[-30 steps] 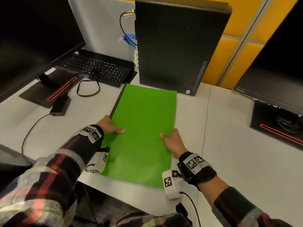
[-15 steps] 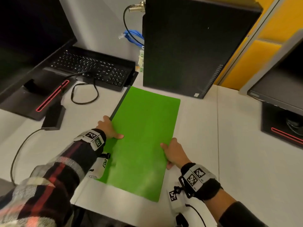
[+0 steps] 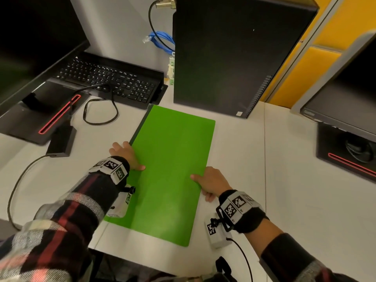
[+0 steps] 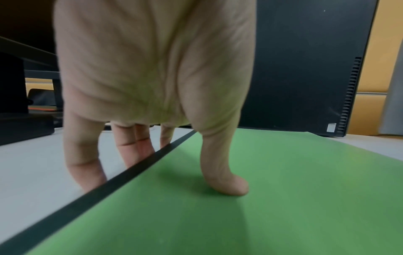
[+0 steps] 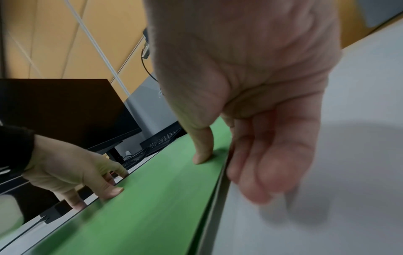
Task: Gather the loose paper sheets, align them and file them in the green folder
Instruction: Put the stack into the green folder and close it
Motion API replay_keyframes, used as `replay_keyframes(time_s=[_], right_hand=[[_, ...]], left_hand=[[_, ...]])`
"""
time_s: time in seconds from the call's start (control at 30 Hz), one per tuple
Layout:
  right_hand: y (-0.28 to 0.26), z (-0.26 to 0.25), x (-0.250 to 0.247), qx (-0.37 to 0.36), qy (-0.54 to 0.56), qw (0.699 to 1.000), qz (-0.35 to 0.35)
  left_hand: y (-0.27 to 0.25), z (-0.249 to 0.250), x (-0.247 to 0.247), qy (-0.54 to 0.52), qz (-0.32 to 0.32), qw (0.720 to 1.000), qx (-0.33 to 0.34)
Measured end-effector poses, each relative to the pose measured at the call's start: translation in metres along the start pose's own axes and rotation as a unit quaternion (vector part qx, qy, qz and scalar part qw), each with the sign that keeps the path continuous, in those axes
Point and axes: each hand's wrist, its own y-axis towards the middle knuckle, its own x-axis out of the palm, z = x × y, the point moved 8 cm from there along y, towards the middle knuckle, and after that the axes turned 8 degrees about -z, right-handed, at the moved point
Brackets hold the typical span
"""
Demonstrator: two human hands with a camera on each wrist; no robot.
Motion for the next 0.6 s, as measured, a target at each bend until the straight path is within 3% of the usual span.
replay_keyframes(time_s=[0.6], right_hand=[[0.002, -0.013, -0.021, -0.010, -0.197, 0.977, 0.084]], left_hand=[[-0.009, 0.007, -0.003, -0.029, 0.037, 0.998, 0.039]])
